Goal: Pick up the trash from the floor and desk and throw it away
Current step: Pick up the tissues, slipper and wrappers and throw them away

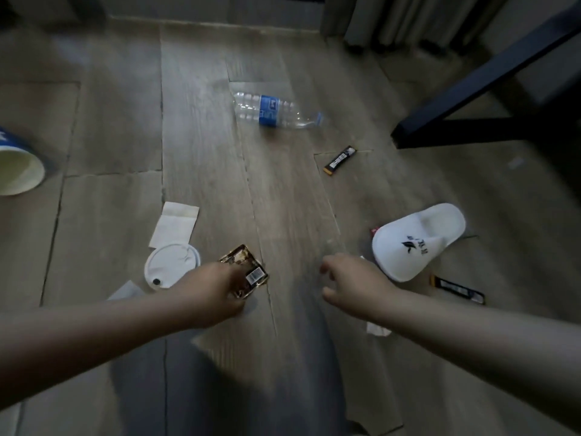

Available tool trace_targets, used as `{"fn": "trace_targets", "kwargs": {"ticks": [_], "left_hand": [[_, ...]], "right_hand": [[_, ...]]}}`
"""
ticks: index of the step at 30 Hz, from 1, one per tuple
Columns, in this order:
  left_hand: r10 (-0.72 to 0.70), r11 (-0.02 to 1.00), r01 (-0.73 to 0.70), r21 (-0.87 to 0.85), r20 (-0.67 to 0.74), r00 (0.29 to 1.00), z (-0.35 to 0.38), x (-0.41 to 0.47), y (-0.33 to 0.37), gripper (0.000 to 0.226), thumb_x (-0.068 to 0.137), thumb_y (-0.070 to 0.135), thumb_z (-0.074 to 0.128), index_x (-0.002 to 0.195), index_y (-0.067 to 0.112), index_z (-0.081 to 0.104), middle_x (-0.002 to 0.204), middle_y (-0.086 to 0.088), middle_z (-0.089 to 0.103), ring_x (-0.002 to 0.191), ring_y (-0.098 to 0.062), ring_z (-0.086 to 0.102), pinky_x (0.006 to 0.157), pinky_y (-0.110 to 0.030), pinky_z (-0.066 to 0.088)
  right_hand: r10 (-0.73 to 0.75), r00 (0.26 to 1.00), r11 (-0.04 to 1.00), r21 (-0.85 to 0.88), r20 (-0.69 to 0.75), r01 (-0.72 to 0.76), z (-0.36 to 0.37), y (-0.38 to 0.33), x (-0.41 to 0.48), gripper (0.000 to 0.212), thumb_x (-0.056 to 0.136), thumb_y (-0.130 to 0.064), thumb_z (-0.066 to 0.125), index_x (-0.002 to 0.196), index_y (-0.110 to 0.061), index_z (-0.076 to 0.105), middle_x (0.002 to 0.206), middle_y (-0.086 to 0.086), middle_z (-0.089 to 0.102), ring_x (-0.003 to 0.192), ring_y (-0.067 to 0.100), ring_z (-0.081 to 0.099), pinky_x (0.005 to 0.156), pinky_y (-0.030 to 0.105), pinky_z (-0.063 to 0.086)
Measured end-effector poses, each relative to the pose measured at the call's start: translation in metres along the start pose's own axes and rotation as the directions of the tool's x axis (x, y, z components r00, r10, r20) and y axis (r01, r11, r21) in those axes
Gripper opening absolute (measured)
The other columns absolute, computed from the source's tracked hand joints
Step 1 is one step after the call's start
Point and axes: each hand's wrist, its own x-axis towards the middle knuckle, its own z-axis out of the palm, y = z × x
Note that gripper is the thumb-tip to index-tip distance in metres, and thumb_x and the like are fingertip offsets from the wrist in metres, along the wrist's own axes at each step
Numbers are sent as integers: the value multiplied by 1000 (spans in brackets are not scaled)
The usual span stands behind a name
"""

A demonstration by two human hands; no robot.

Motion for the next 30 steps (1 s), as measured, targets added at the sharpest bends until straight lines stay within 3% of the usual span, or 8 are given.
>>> {"fn": "trace_targets", "kwargs": {"ticks": [4, 9, 15, 21, 25, 30], "left_hand": [[19, 1000, -20, -18, -52, 998, -16, -21, 4, 16, 81, 30, 60, 94, 21, 63, 86, 4, 67, 83, -18, 63, 72, -30, 50], [-96, 994, 86, -72, -148, 984, -19, -41, -13, 24, 80, 26, 63, 103, 18, 64, 98, 3, 66, 90, -15, 62, 80, -28, 50], [-219, 975, 223, 4, -173, 960, -15, -63, -54, 22, 81, 28, 62, 100, 16, 64, 102, -4, 66, 94, -22, 61, 79, -32, 49], [-400, 913, 405, -50, -307, 863, -17, -83, -96, 50, 79, 37, 70, 122, 16, 53, 120, -7, 54, 109, -23, 52, 87, -30, 41], [-568, 814, 579, -50, -275, 775, -16, -101, -128, 68, 71, 45, 74, 127, 17, 47, 125, -10, 46, 113, -29, 48, 88, -34, 43], [-661, 746, 659, -97, -233, 713, -7, -114, -146, 73, 71, 49, 71, 130, 14, 44, 129, -12, 40, 114, -32, 47, 91, -35, 45]], "right_hand": [[5, 1000, 1000, -9, -8, -5, -10, -3, -16, 34, 85, -27, 57, 116, -14, 59, 113, 7, 61, 102, 25, 57, 83, 35, 48], [-76, 997, 997, 8, 19, 76, -1, -14, -18, 38, 86, -32, 58, 121, -17, 56, 119, 4, 59, 107, 21, 56, 83, 29, 43], [-157, 987, 988, 19, 42, 156, 13, -48, 8, 39, 83, -30, 59, 120, -20, 57, 117, 4, 59, 108, 22, 55, 87, 29, 44], [-223, 973, 975, -13, 67, 224, 20, -81, 23, 33, 83, -28, 57, 114, -18, 60, 111, 5, 63, 104, 25, 58, 78, 28, 44], [-258, 961, 966, -4, 101, 260, 27, -95, 30, 30, 83, -26, 57, 111, -15, 60, 110, 6, 62, 101, 24, 58, 74, 27, 43], [-273, 954, 962, 13, 127, 273, 31, -103, 32, 27, 84, -26, 57, 109, -16, 60, 109, 4, 59, 92, 19, 54, 68, 26, 40]]}}
